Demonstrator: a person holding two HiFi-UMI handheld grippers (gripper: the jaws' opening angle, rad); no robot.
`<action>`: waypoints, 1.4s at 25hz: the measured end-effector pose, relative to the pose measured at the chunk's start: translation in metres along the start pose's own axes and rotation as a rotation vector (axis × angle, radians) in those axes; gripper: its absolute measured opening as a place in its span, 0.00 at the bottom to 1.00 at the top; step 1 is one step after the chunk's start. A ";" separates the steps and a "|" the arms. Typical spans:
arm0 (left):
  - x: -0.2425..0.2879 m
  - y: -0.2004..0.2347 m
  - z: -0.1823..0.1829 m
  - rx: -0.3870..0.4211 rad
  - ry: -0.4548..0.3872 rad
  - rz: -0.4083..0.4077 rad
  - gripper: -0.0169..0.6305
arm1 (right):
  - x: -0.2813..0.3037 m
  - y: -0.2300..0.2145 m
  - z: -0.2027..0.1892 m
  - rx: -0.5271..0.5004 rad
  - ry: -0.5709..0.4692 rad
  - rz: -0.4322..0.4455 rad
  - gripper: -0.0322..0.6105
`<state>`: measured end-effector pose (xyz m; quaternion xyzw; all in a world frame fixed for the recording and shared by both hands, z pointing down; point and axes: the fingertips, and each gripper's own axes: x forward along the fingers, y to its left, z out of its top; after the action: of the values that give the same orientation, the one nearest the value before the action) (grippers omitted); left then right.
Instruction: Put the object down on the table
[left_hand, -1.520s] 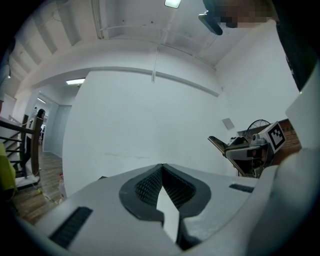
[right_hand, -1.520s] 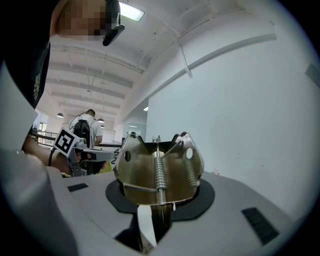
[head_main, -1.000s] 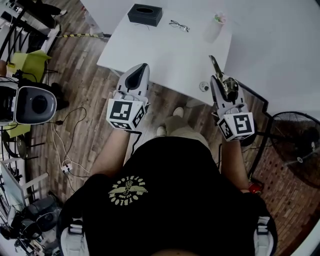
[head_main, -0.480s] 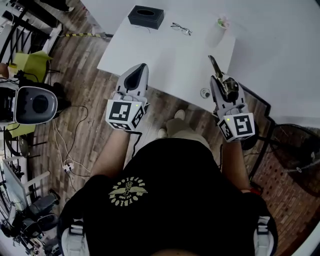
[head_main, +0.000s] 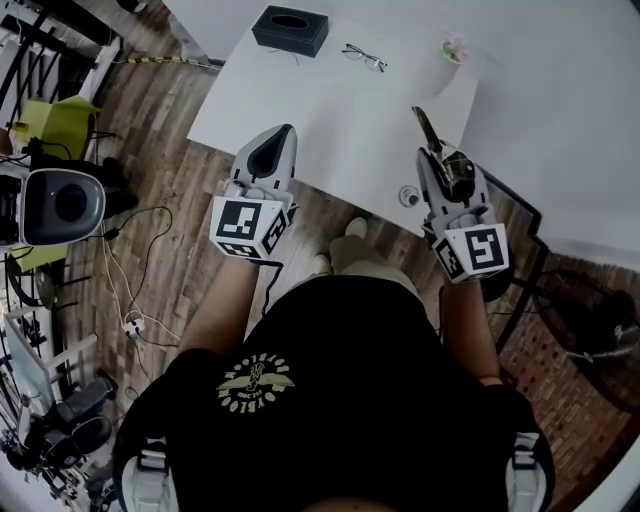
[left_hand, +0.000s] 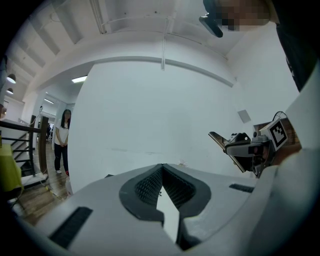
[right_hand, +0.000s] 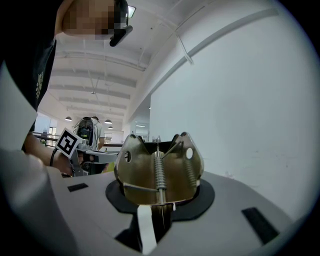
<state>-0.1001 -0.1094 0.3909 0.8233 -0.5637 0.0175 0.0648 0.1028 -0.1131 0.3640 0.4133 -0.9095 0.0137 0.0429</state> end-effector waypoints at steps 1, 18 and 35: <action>0.004 0.001 -0.001 0.000 0.003 0.001 0.04 | 0.004 -0.003 0.000 0.002 0.001 0.003 0.23; 0.094 0.011 0.021 0.040 0.007 0.027 0.04 | 0.069 -0.075 0.024 0.015 -0.057 0.067 0.23; 0.121 0.031 0.036 0.070 0.004 0.064 0.04 | 0.110 -0.096 0.043 0.042 -0.105 0.101 0.23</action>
<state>-0.0866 -0.2369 0.3700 0.8065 -0.5887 0.0410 0.0365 0.1001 -0.2616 0.3302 0.3676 -0.9298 0.0132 -0.0144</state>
